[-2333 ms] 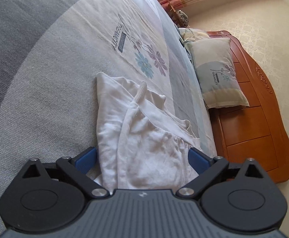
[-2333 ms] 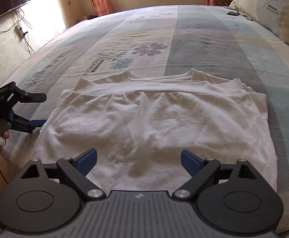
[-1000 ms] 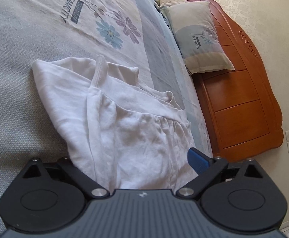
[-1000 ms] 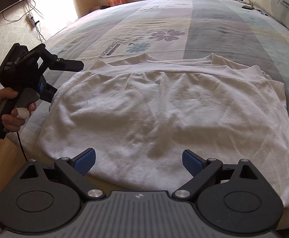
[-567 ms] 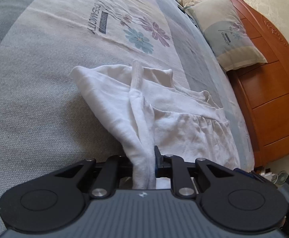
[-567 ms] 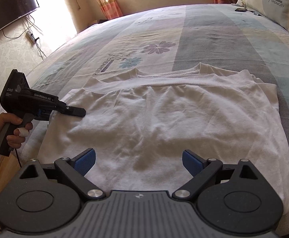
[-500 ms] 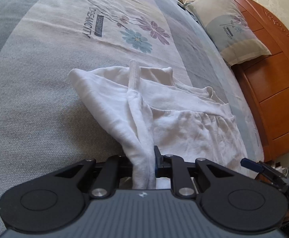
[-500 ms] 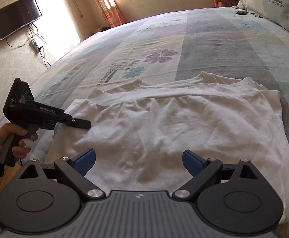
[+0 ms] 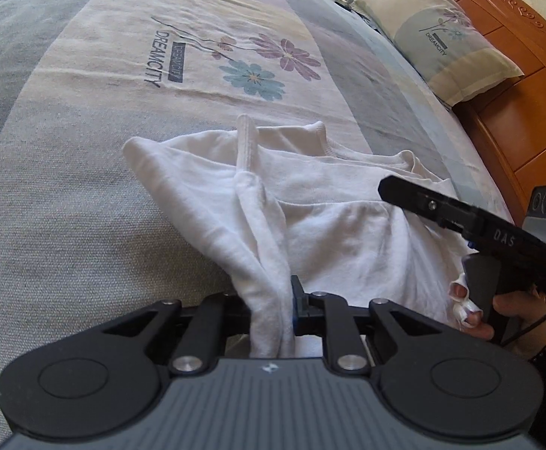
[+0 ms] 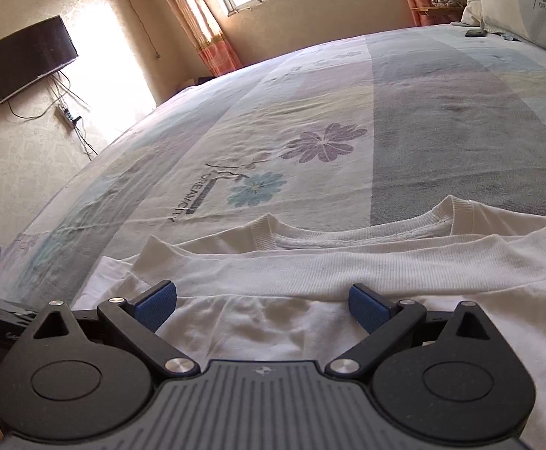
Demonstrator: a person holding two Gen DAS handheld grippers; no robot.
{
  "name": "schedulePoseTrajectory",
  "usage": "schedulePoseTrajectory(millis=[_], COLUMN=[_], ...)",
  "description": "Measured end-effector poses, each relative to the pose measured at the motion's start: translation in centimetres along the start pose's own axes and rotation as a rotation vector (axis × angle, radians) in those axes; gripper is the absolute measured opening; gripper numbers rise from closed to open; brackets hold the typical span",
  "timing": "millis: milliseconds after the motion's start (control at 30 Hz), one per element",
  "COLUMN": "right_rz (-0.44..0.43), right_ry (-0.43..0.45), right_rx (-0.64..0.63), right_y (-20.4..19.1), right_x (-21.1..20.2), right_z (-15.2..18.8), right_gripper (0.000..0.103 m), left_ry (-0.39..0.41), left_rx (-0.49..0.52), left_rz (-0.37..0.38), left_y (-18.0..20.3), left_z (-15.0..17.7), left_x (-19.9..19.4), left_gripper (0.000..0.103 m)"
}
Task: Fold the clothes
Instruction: 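Lift the held side edge with the left gripper over the shirt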
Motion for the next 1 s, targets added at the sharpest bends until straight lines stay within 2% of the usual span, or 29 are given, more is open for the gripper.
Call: schedulePoseTrajectory(millis=[67, 100, 233, 367, 467, 567, 667, 733, 833, 867, 1000], right_rz=[-0.018, -0.016, -0.05, -0.083, -0.068, -0.04, -0.02, -0.042, -0.001, -0.004, -0.062], right_ry=[0.035, 0.012, 0.03, 0.027, -0.01, -0.056, -0.051, -0.031, -0.117, -0.1, -0.121], right_rx=[0.009, 0.023, 0.059, 0.081, 0.144, 0.154, 0.149, 0.153, 0.189, 0.177, 0.204], right_y=[0.3, 0.5, 0.4, -0.8, -1.0, -1.3, -2.5, -2.9, -2.5, -2.7, -2.8], right_x=[0.7, 1.1, -1.3, -5.3, -5.6, -5.0, -6.4, -7.0, -5.8, -6.2, -8.1], right_z=[-0.9, -1.4, -1.4, 1.8, 4.6, 6.9, 7.7, 8.0, 9.1, 9.3, 9.9], right_gripper=[0.103, 0.103, 0.103, 0.103, 0.103, 0.103, 0.103, 0.103, 0.103, 0.103, 0.103], left_ry=[0.003, 0.005, 0.015, 0.021, 0.023, 0.027, 0.034, 0.036, 0.032, 0.029, 0.015], left_rx=[-0.005, -0.008, -0.018, -0.024, -0.022, -0.011, -0.021, -0.039, -0.054, -0.055, -0.07], left_rz=[0.007, 0.012, 0.027, 0.034, 0.016, -0.009, -0.018, -0.011, -0.004, -0.005, -0.009], left_y=[-0.1, -0.2, -0.4, -0.5, -0.2, 0.2, 0.2, 0.0, -0.1, -0.1, 0.0], left_z=[0.1, 0.1, 0.3, 0.4, 0.3, 0.3, 0.4, 0.4, 0.3, 0.3, 0.1], left_x=[0.0, 0.0, -0.1, -0.1, -0.1, -0.1, 0.0, 0.0, 0.0, 0.1, 0.1], left_gripper=[0.018, 0.017, 0.017, 0.017, 0.017, 0.018, 0.018, 0.017, 0.018, 0.018, 0.018])
Point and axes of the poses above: each gripper's, at about its wrist camera, not at the fingertips, and x roughly the way its jaws point, y to its right, z to its underside, the point moved 4 cm from there along x, roughly the way its jaws point, and after that the axes turned 10 degrees about -y, right-handed, at the moved point
